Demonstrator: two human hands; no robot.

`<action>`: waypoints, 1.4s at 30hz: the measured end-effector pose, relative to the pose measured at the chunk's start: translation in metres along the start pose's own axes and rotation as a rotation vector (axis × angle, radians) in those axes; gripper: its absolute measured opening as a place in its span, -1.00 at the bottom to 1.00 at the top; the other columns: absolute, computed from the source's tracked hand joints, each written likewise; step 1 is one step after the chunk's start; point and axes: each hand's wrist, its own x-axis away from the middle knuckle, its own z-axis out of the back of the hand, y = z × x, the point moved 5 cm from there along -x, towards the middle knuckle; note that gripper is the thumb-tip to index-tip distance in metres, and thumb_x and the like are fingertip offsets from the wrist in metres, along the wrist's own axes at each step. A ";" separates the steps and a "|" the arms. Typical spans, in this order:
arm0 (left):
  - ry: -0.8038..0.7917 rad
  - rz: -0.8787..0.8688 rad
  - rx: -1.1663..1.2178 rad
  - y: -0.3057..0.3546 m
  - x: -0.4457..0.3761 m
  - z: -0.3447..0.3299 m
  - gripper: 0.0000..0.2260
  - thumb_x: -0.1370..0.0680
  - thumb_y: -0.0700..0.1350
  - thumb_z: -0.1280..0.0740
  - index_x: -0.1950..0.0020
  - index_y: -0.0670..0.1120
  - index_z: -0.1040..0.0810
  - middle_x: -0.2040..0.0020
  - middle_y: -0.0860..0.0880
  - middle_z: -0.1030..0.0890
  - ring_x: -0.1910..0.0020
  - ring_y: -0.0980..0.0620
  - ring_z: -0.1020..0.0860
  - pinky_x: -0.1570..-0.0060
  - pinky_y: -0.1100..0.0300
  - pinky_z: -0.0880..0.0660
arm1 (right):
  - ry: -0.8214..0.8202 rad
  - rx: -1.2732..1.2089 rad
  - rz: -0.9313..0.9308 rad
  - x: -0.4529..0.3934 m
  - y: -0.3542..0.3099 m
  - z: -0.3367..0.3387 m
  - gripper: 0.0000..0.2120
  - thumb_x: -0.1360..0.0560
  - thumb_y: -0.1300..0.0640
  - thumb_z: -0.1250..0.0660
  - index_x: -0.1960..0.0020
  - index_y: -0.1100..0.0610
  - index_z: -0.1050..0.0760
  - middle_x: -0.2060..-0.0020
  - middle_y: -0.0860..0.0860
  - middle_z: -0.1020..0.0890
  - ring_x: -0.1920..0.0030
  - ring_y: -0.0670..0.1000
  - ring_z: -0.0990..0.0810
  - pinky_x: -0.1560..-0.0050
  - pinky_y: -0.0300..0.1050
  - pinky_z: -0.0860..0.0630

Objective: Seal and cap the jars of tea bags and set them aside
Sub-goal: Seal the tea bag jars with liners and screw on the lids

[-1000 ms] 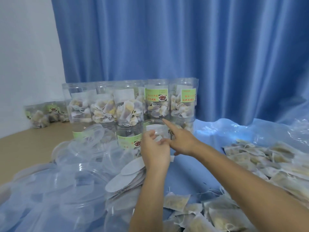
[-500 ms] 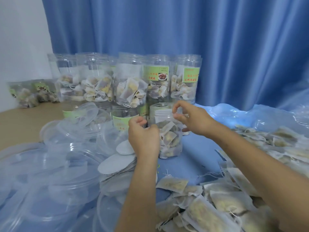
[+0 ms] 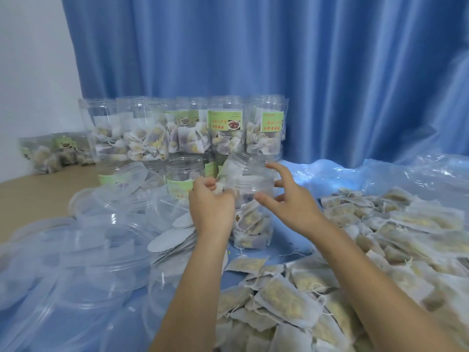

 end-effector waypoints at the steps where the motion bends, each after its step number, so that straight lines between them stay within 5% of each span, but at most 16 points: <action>1: 0.005 0.006 0.006 -0.002 0.003 0.003 -0.74 -0.46 -0.20 -0.34 -0.12 -0.04 -0.43 -0.16 -0.03 -0.52 -0.05 -0.03 -0.52 -0.04 0.11 -0.44 | 0.012 -0.028 -0.001 0.003 0.001 -0.003 -0.37 -0.43 -0.14 -0.39 -0.39 -0.22 -0.16 -0.24 0.02 -0.47 -0.12 0.04 -0.55 -0.07 -0.17 -0.37; 5: 0.017 0.025 0.048 -0.011 0.009 0.009 -0.77 -0.46 -0.21 -0.36 -0.08 -0.03 -0.45 -0.13 0.00 -0.54 0.00 0.00 -0.55 -0.06 0.10 -0.48 | 0.147 0.091 0.065 0.011 -0.005 -0.001 -0.35 -0.35 -0.06 -0.49 -0.34 -0.02 -0.29 -0.22 0.03 -0.38 -0.20 0.01 -0.40 -0.12 -0.19 -0.34; 8: 0.037 0.026 0.076 -0.016 0.010 0.012 -0.79 -0.46 -0.22 -0.35 -0.04 0.00 -0.47 -0.07 0.05 -0.55 0.06 0.06 -0.53 0.08 0.24 -0.37 | 0.293 0.289 0.284 0.016 -0.030 0.008 -0.76 -0.38 -0.01 -0.46 0.08 -0.02 -0.43 0.18 -0.10 -0.46 0.12 -0.04 -0.45 0.17 -0.19 -0.33; 11: 0.029 0.017 0.102 -0.017 0.010 0.013 -0.80 -0.46 -0.25 -0.34 0.01 0.00 -0.48 0.02 0.08 -0.56 0.11 0.07 -0.55 0.08 0.21 -0.41 | -0.109 0.321 0.125 0.014 -0.032 -0.011 -0.80 -0.37 -0.17 -0.40 0.30 -0.11 -0.46 0.42 -0.17 -0.50 0.30 -0.14 -0.50 0.22 -0.16 -0.46; 14: 0.020 0.021 0.142 -0.017 0.007 0.016 -0.79 -0.43 -0.31 -0.33 0.09 0.01 -0.50 0.09 0.09 -0.58 0.16 0.01 -0.58 0.03 0.13 -0.52 | -0.442 0.486 0.004 0.022 -0.025 -0.034 -0.71 -0.34 -0.27 -0.40 0.16 -0.06 -0.62 0.26 -0.15 -0.60 0.14 -0.11 -0.57 0.05 -0.13 -0.54; 17: 0.028 0.031 0.180 -0.018 0.003 0.022 -0.77 -0.43 -0.33 -0.32 0.15 0.02 -0.52 0.10 0.03 -0.62 0.11 -0.06 -0.61 -0.05 0.08 -0.54 | -0.631 0.531 -0.038 0.033 -0.017 -0.049 -0.64 -0.34 -0.29 -0.41 0.02 -0.07 -0.63 0.12 -0.17 -0.63 0.11 -0.13 -0.54 0.02 -0.16 -0.52; 21: 0.051 0.031 0.232 -0.019 -0.001 0.030 -0.79 -0.47 -0.31 -0.32 0.18 0.02 -0.55 0.10 -0.04 -0.64 0.10 -0.05 -0.62 0.02 0.12 -0.55 | -0.714 0.426 -0.027 0.039 -0.014 -0.061 -0.69 -0.38 -0.06 -0.48 -0.11 -0.08 -0.58 0.07 -0.12 -0.60 0.14 -0.17 -0.48 0.11 -0.31 -0.41; 23: 0.064 0.027 0.266 -0.018 -0.004 0.035 -0.81 -0.48 -0.30 -0.32 0.19 -0.01 -0.55 0.12 -0.07 -0.64 0.23 0.02 -0.61 0.11 0.13 -0.56 | -0.687 0.425 0.001 0.036 -0.015 -0.061 -0.65 -0.39 0.05 -0.48 -0.17 -0.05 -0.57 0.02 -0.10 -0.58 0.11 -0.18 -0.47 0.11 -0.35 -0.40; 26: 0.099 0.044 0.331 -0.019 -0.010 0.045 -0.81 -0.49 -0.32 -0.32 0.20 -0.03 -0.54 0.18 -0.06 -0.60 0.34 0.10 -0.55 0.23 0.23 -0.52 | -0.477 0.365 0.135 0.024 -0.032 -0.045 -0.70 -0.39 0.10 -0.49 -0.10 -0.07 -0.61 0.20 -0.24 -0.54 0.19 -0.29 -0.47 0.12 -0.43 -0.37; 29: 0.128 0.068 0.383 -0.021 -0.015 0.058 -0.82 -0.49 -0.31 -0.33 0.21 -0.04 -0.54 0.23 -0.02 -0.57 0.33 0.09 -0.54 0.26 0.25 -0.51 | 0.034 0.023 0.251 0.010 -0.052 -0.008 -0.77 -0.38 0.13 -0.50 -0.02 -0.02 -0.65 0.24 -0.38 -0.54 0.26 -0.43 -0.47 0.16 -0.57 -0.32; 31: 0.146 0.081 0.410 -0.021 -0.018 0.065 -0.83 -0.50 -0.31 -0.32 0.21 -0.05 -0.53 0.27 0.00 -0.57 0.32 0.10 -0.54 0.28 0.27 -0.52 | 0.296 -0.067 0.274 -0.001 -0.060 0.011 -0.81 -0.40 0.16 -0.48 -0.01 0.03 -0.64 0.18 -0.29 -0.59 0.22 -0.39 -0.49 0.13 -0.59 -0.31; 33: 0.153 0.092 0.417 -0.023 -0.019 0.068 -0.82 -0.50 -0.31 -0.31 0.21 -0.05 -0.53 0.29 0.01 -0.56 0.32 0.09 -0.53 0.29 0.28 -0.53 | 0.308 0.055 0.210 -0.022 -0.062 0.012 -0.82 -0.45 0.18 -0.43 -0.05 0.07 -0.62 0.05 -0.11 -0.65 0.13 -0.27 -0.53 0.07 -0.56 -0.31; 37: 0.170 0.127 0.433 -0.029 -0.019 0.071 -0.81 -0.50 -0.33 -0.31 0.22 -0.06 -0.53 0.30 0.01 -0.56 0.32 0.07 -0.53 0.28 0.25 -0.50 | 0.010 0.404 0.048 -0.050 -0.050 -0.016 -0.73 -0.60 0.06 -0.21 -0.01 0.22 -0.61 0.05 0.15 -0.62 0.00 0.11 -0.52 0.04 -0.21 -0.33; 40: 0.215 0.140 0.445 -0.035 -0.021 0.076 -0.80 -0.48 -0.33 -0.32 0.23 -0.04 -0.54 0.30 0.02 -0.57 0.34 0.09 -0.53 0.29 0.25 -0.50 | 0.237 0.405 0.337 -0.034 -0.075 -0.021 -0.78 -0.56 0.12 -0.28 -0.01 0.23 -0.64 0.04 0.18 -0.61 -0.08 0.22 -0.52 -0.16 0.01 -0.38; 42: 0.231 0.138 0.437 -0.036 -0.021 0.078 -0.80 -0.48 -0.32 -0.32 0.23 -0.03 -0.54 0.30 0.03 -0.58 0.34 0.09 -0.53 0.28 0.24 -0.49 | 0.223 0.391 0.566 -0.016 -0.096 -0.038 -0.85 -0.49 0.17 -0.38 0.04 0.23 -0.66 0.06 0.13 -0.66 -0.03 0.20 -0.57 -0.09 0.02 -0.46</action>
